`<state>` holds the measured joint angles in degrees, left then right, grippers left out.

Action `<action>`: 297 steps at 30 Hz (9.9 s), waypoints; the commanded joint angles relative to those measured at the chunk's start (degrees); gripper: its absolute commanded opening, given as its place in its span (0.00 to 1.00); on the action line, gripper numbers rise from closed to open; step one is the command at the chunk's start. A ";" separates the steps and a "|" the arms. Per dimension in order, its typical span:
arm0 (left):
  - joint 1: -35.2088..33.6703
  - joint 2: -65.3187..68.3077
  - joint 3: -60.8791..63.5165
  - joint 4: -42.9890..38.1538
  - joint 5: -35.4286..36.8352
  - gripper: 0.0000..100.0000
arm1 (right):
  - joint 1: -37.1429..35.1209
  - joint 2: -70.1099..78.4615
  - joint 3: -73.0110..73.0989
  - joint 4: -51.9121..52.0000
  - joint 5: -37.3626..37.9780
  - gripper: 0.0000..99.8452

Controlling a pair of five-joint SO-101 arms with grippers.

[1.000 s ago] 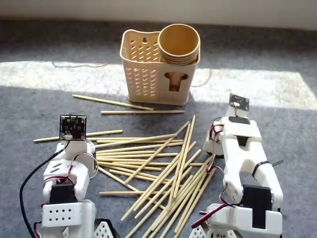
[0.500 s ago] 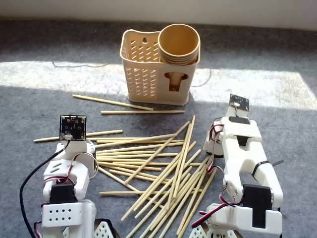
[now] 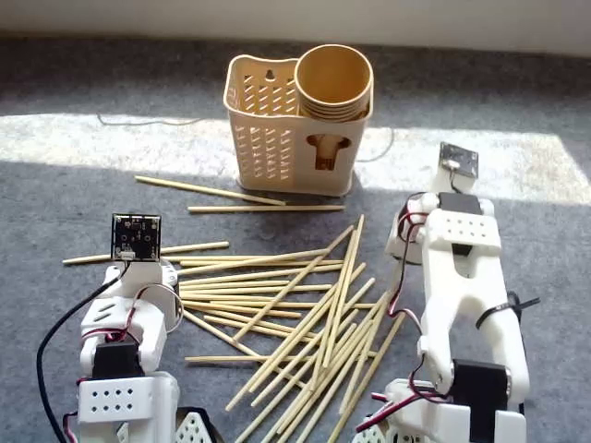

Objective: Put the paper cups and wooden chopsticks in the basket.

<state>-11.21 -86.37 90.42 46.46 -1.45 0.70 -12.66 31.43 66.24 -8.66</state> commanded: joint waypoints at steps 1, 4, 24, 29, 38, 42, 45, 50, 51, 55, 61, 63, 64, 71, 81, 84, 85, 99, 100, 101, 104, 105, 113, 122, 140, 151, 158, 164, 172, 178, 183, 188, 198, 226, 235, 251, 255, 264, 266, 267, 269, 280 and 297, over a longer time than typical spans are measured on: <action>-0.40 -0.48 -0.13 -0.97 -0.62 0.01 | -2.68 -4.79 -4.44 3.38 -0.44 0.01; -0.40 -0.48 -0.13 -0.97 -0.62 0.01 | -4.26 -6.46 -7.52 6.64 -0.53 0.01; -0.40 -0.48 -0.13 -1.05 -0.62 0.01 | -17.80 -10.77 -47.60 15.43 -0.53 0.01; -0.40 -0.48 0.57 -1.58 -0.62 0.01 | -21.41 -10.77 -55.60 8.40 -0.35 0.01; -0.40 -0.48 1.19 -2.73 -0.62 0.01 | -23.34 -9.71 -56.57 -19.74 -0.18 0.01; -0.40 -0.48 1.19 -2.73 -0.62 0.01 | -23.43 -6.46 -55.78 -28.35 -0.18 0.01; -0.40 -0.48 1.19 -2.73 -0.62 0.01 | -23.34 -3.12 -55.78 -33.54 -0.18 0.01; -0.40 -0.48 1.19 -2.73 -0.62 0.01 | -23.25 2.07 -55.78 -39.96 -0.18 0.01; -0.40 -0.48 1.19 -2.73 -0.62 0.01 | -23.25 2.95 -55.78 -40.92 -0.18 0.01; -0.40 -0.48 1.19 -2.73 -0.62 0.01 | -23.08 5.85 -55.69 -42.68 1.23 0.01; -0.40 -0.48 1.19 -2.73 -0.62 0.01 | -23.43 8.31 -55.60 -42.68 6.15 0.01; -0.40 -0.48 1.19 -2.73 -0.62 0.01 | -23.34 8.22 -55.25 -42.51 6.15 0.01; -0.40 -0.48 1.19 -2.73 -0.62 0.01 | -23.08 8.22 -55.25 -42.42 6.15 0.01; -0.40 -0.48 1.19 -2.73 -0.62 0.01 | -23.43 8.40 -51.56 -39.34 6.24 0.01; -0.40 -0.48 1.27 -2.73 -0.62 0.01 | -23.43 7.96 -38.20 -39.52 13.36 0.01; -0.40 -0.48 1.27 -2.73 -0.62 0.01 | -23.43 5.93 -37.32 -39.52 13.54 0.01; -0.40 -0.48 1.27 -2.73 -0.62 0.01 | -23.60 5.32 -36.70 -39.52 13.63 0.01; -0.40 -0.48 1.27 -2.73 -0.62 0.01 | -24.40 -2.68 -30.81 -39.43 13.80 0.17; -0.40 -0.48 1.27 -2.73 -0.62 0.01 | -24.40 -3.65 -30.81 -39.34 13.80 0.17; -0.40 -0.48 1.27 -2.73 -0.62 0.01 | -24.40 -4.70 -30.81 -38.90 13.80 0.16; -0.40 -0.48 1.27 -2.73 -0.62 0.01 | -24.40 -8.04 -31.16 -33.71 13.80 0.15; -0.40 -0.48 1.27 -2.73 -0.62 0.01 | -24.40 -9.01 -31.16 -31.60 13.80 0.15; -0.40 -0.48 1.27 -2.73 -0.62 0.01 | -24.22 -17.54 -30.99 -12.97 13.80 0.14; -0.40 -0.48 1.27 -2.73 -0.62 0.01 | -24.04 -22.11 -30.81 7.08 13.45 0.14; -0.40 -0.48 1.27 -2.73 -0.62 0.01 | -14.81 -21.93 -5.76 2.86 7.03 0.14; -0.40 -0.48 1.27 -2.73 -0.62 0.01 | -11.91 -7.87 -1.36 -4.26 1.76 0.14; -0.40 -0.48 1.27 -2.73 -0.62 0.01 | -12.09 2.68 -4.79 -9.98 -6.86 0.14; -0.40 -0.48 1.27 -2.73 -0.62 0.01 | -12.00 8.04 -4.62 -16.31 -10.90 0.14; -0.40 -0.48 1.27 -2.73 -0.62 0.01 | -12.09 14.73 -4.88 -20.79 -12.84 0.14; -0.40 -0.48 1.27 -2.64 -0.62 0.01 | -11.82 19.38 -4.97 -22.55 -12.75 0.14; -0.40 -0.48 1.27 -2.64 -0.62 0.01 | -9.98 19.91 -4.97 -22.37 -12.31 0.07; -0.40 -0.48 1.27 -2.64 -0.62 0.01 | -7.69 19.91 -4.62 -22.29 -8.35 0.04; -0.40 -0.48 1.27 -2.64 -0.62 0.01 | -6.73 19.74 -4.53 -22.11 -8.35 0.01; -0.40 -0.48 1.27 -2.64 -0.70 0.01 | -7.87 -11.12 -4.44 -8.04 -8.26 0.00; -0.57 -0.48 1.27 -2.64 -0.70 0.01 | -16.57 -23.96 -4.88 -8.40 -8.26 0.00; -0.57 -0.48 1.27 -2.73 -0.70 0.01 | -24.75 -31.34 -5.05 -31.25 4.40 0.00; -0.57 -0.48 1.27 -2.73 -0.70 0.01 | -26.33 -30.90 -5.05 -41.98 7.30 0.00; -0.48 -0.48 1.27 -2.73 -2.81 0.01 | -26.59 -30.73 -5.05 -62.90 10.37 0.00; -0.40 -0.48 1.54 -2.73 -3.78 0.01 | -26.59 -30.73 -4.97 -65.98 10.29 0.00; -0.40 -0.48 1.89 -2.81 -3.78 0.01 | -26.59 -30.73 -4.97 -67.47 10.29 0.00; -0.40 -0.48 1.89 -2.81 -3.78 0.01 | -26.59 -30.64 -4.79 -70.64 10.29 0.00; -0.40 -0.48 1.98 -2.81 -3.78 0.01 | -26.42 -17.98 -9.71 -85.93 10.29 0.00; -0.40 -0.48 1.98 -2.81 -3.78 0.01 | -26.15 -1.80 -16.22 -93.32 10.29 0.00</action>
<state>-11.21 -86.37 92.79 44.88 -4.88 -25.41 -14.33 16.57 -25.27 1.01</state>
